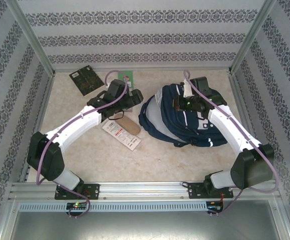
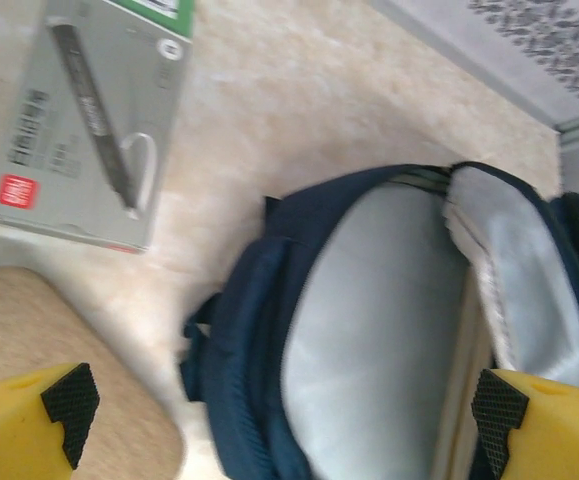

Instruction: Pack the student bag

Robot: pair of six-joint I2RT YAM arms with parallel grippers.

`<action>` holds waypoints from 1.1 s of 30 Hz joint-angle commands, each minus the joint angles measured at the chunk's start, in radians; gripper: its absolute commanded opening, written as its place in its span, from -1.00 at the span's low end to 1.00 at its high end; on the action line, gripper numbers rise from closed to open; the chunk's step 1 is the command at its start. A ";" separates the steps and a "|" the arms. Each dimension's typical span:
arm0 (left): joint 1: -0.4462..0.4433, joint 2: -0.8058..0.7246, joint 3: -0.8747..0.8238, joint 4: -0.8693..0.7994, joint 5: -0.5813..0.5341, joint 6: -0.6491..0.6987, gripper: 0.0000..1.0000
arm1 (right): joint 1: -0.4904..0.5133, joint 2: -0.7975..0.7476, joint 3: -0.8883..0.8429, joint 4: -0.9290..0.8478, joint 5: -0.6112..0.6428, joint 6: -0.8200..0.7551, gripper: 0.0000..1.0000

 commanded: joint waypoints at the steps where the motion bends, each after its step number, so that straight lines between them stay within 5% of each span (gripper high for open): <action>1: 0.051 0.032 0.015 -0.061 0.042 0.088 0.95 | 0.030 0.010 -0.017 0.027 0.054 -0.017 -1.00; 7: 0.136 0.124 0.074 -0.063 0.050 0.155 0.93 | 0.069 0.028 -0.026 0.031 0.079 -0.003 -0.96; 13: 0.248 0.231 0.150 0.021 0.059 0.202 0.92 | 0.104 0.028 -0.026 0.045 0.083 0.031 -0.24; 25: 0.464 0.564 0.433 0.214 0.158 0.104 0.93 | 0.147 -0.009 -0.029 0.081 0.067 0.135 0.14; 29: 0.502 0.726 0.628 0.195 0.184 0.060 0.91 | 0.177 -0.033 -0.033 0.082 0.087 0.166 0.41; 32: 0.517 0.833 0.767 0.152 0.174 0.041 0.90 | 0.203 -0.049 -0.032 0.076 0.109 0.187 0.96; 33: 0.521 0.865 0.808 0.135 0.171 0.039 0.89 | 0.211 -0.053 -0.032 0.076 0.110 0.193 0.96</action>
